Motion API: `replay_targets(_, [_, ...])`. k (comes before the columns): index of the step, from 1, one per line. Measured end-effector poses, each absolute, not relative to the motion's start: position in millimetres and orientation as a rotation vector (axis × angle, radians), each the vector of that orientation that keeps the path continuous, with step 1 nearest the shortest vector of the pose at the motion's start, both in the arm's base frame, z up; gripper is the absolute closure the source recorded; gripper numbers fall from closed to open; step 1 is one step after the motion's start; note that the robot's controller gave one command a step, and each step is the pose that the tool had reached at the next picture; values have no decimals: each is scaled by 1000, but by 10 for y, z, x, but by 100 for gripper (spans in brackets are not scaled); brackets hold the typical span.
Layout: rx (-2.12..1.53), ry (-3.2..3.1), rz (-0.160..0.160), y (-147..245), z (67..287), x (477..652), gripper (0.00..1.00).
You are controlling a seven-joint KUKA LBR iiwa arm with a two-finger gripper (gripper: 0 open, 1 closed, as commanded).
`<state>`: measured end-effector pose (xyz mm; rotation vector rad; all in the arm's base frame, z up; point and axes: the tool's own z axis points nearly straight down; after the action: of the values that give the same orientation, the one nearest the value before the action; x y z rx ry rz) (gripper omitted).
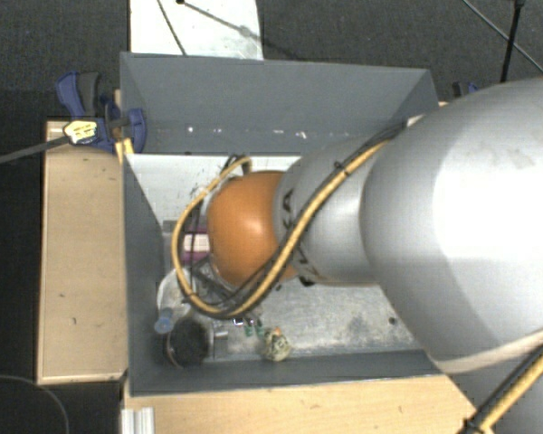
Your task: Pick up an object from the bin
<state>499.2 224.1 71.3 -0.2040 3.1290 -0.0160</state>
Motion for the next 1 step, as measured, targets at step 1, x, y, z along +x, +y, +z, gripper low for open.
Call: replay_targets(1, [-65,3137,-25,2366,772,4832,0])
